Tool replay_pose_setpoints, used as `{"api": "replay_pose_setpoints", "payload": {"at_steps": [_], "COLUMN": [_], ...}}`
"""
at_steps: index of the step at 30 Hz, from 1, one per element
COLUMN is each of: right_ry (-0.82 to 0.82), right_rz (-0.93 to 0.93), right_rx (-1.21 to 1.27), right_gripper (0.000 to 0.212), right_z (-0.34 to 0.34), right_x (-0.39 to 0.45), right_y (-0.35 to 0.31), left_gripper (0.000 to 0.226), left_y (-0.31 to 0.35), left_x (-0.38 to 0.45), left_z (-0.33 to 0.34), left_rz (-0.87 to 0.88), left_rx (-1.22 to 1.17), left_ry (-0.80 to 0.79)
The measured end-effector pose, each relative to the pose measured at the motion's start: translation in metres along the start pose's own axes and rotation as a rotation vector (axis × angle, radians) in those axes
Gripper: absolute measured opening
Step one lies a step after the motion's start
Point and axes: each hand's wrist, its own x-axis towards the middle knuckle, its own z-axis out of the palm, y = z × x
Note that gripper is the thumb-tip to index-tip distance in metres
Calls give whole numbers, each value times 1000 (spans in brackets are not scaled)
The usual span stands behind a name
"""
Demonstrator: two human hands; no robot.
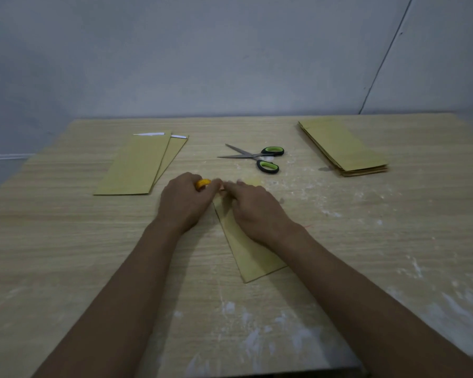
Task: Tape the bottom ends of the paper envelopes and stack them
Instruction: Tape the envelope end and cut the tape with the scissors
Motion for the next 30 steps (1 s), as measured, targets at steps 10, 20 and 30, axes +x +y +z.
{"api": "replay_pose_setpoints", "payload": {"at_steps": [10,20,30], "right_ry": [3,-42,382], "right_rz": [-38,-66,165], "right_rx": [-87,-191,4], "right_gripper": [49,52,38], "right_z": [1,4,-14], "right_x": [1,2,33], "right_y": [-7,-10,30], "left_gripper": [25,40,48], "left_y": [0,-9,-11], "left_x": [2,3,3], "left_z": [-6,-12,-20], "left_rz": [-94,-31,-11], "left_rx": [-154,-118,-185], "left_ry": [54,35,-108]}}
